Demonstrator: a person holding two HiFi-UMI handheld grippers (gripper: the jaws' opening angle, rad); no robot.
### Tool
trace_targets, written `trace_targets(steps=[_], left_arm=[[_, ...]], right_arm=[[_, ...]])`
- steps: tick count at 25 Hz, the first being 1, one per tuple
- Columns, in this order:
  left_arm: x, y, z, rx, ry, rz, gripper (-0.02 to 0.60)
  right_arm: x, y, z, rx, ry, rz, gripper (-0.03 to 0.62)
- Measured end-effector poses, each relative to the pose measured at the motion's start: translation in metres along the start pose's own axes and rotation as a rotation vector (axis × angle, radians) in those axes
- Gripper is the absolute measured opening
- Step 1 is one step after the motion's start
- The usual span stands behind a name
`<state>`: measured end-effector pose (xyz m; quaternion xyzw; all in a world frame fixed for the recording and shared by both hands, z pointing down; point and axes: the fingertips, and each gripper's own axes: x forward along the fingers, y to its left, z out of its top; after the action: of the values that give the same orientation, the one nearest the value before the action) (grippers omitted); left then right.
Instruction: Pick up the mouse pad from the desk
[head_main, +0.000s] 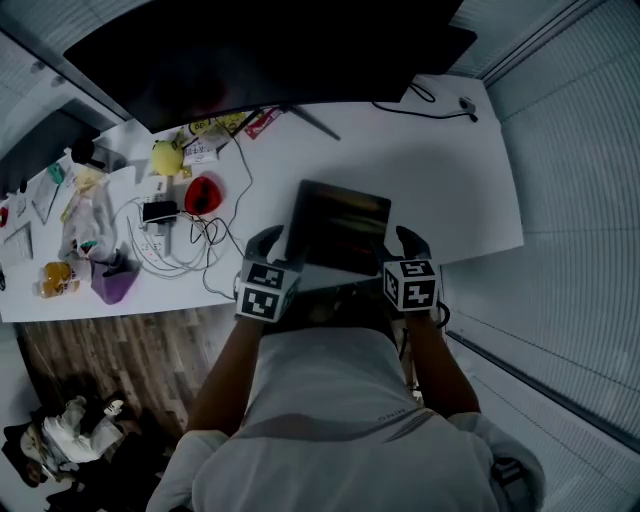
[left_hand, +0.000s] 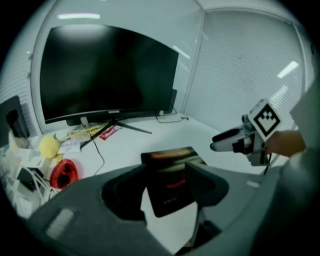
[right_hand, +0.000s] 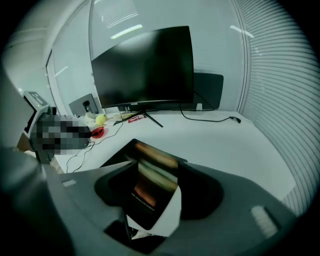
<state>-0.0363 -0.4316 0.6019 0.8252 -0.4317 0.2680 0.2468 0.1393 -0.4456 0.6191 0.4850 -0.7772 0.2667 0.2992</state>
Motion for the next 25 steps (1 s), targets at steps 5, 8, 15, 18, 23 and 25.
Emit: trace_targets(steps=[5,8,15,18,23,25], left_arm=[[0.062,0.007,-0.038,0.023,0.184,0.032,0.278],[0.086,0.011,-0.057,0.037,0.25,0.055,0.289],[0.105,0.008,-0.083,0.036,0.353,0.067,0.325],[0.104,0.008,-0.082,0.029,0.351,0.074,0.319],[0.104,0.007,-0.082,0.024,0.365,0.079,0.303],[0.104,0.006,-0.083,0.027,0.366,0.075,0.277]], right_arm=[[0.045,-0.016,-0.039,0.033,0.135,0.036,0.288],[0.065,-0.018,-0.057,0.037,0.2,0.057,0.31],[0.079,-0.02,-0.071,0.005,0.261,0.03,0.316],[0.08,-0.016,-0.071,-0.013,0.256,0.02,0.296],[0.08,-0.014,-0.07,-0.006,0.233,-0.001,0.276],[0.08,-0.013,-0.071,-0.002,0.238,-0.003,0.272]])
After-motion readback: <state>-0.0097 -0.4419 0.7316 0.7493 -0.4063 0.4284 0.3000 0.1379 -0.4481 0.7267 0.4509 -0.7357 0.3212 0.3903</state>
